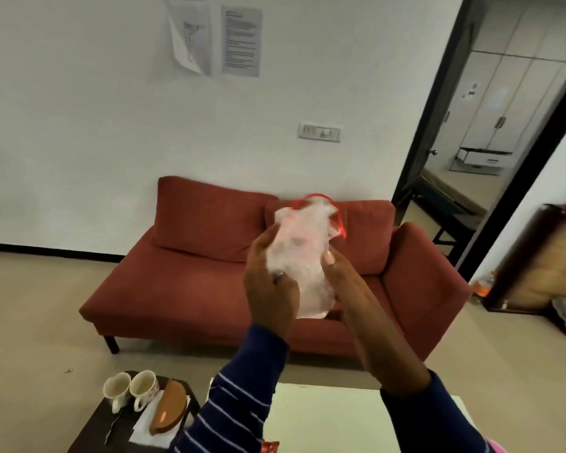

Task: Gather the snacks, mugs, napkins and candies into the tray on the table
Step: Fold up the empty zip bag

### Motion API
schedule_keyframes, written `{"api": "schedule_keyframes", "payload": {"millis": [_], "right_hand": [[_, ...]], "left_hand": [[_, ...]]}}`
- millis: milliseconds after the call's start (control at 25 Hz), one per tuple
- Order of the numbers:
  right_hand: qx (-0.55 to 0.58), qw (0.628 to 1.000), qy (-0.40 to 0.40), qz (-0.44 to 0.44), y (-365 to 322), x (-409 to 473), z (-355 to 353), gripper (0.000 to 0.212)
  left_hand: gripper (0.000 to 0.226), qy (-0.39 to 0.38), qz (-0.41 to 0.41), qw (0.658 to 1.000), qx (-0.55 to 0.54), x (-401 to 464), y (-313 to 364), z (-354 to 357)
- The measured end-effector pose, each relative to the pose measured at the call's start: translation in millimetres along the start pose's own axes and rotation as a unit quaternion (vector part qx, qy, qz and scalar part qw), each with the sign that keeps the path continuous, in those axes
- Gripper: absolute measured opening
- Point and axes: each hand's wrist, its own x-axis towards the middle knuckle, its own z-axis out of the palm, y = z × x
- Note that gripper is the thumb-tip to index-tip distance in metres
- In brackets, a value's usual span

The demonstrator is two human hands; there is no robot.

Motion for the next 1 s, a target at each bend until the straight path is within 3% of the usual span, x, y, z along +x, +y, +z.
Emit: {"api": "schedule_keyframes", "payload": {"millis": [80,200,280,360,440,520,560,600,640,720,760,800,880,1000], "right_hand": [[-0.011,0.997,0.066,-0.047,-6.0,9.4,-5.4,0.049],[0.032,0.989,0.138,-0.051,-6.6,11.0,-26.7,0.026],[0.071,0.985,0.152,-0.027,-11.2,1.8,-48.7,0.024],[0.125,0.981,0.147,0.008,-18.5,-7.6,-70.4,0.016],[0.184,0.971,0.133,0.069,-16.4,-23.2,-91.5,0.015],[0.284,0.948,0.103,0.105,-9.4,-45.1,-111.8,0.012],[0.336,0.933,0.080,0.096,-10.3,-55.2,-120.9,0.020],[0.344,0.933,0.074,0.076,-7.0,-63.6,-136.0,0.045],[0.321,0.942,0.076,0.065,-2.4,-69.3,-152.8,0.056],[0.071,0.984,0.161,0.002,8.5,-75.7,-195.1,0.028],[-0.039,0.977,0.207,-0.010,9.5,-84.4,-223.2,0.020],[-0.127,0.958,0.254,-0.023,12.2,-92.4,-256.6,0.027],[-0.125,0.960,0.245,-0.062,18.9,-116.7,-321.1,0.045],[-0.121,0.977,0.168,-0.053,30.0,-145.3,-388.4,0.055]], "left_hand": [[0.046,-0.139,0.179,0.963,0.143,-4.6,-0.5,12.6],[0.068,-0.313,0.211,0.919,0.110,-10.0,4.9,19.9],[0.084,-0.300,0.184,0.936,0.003,-13.4,3.2,16.7],[0.099,-0.268,0.173,0.948,-0.009,-14.4,0.8,18.3],[0.107,-0.322,0.211,0.923,0.024,-22.4,0.4,39.7],[0.106,-0.358,0.189,0.914,-0.011,-47.8,2.6,75.7],[0.101,-0.341,0.163,0.925,-0.026,-62.3,3.5,95.9],[0.092,-0.316,0.141,0.938,-0.026,-76.3,3.8,116.6],[0.082,-0.292,0.124,0.948,-0.022,-89.8,2.0,136.8],[0.064,-0.241,0.095,0.966,-0.009,-107.5,-5.2,170.5],[0.057,-0.199,0.073,0.977,0.004,-118.3,-9.1,192.7],[0.051,-0.151,0.046,0.987,0.014,-128.5,-13.1,216.2],[0.047,-0.110,0.013,0.993,0.025,-149.1,-18.1,264.9],[0.058,-0.167,-0.004,0.984,0.065,-192.4,-27.0,329.8]]}}
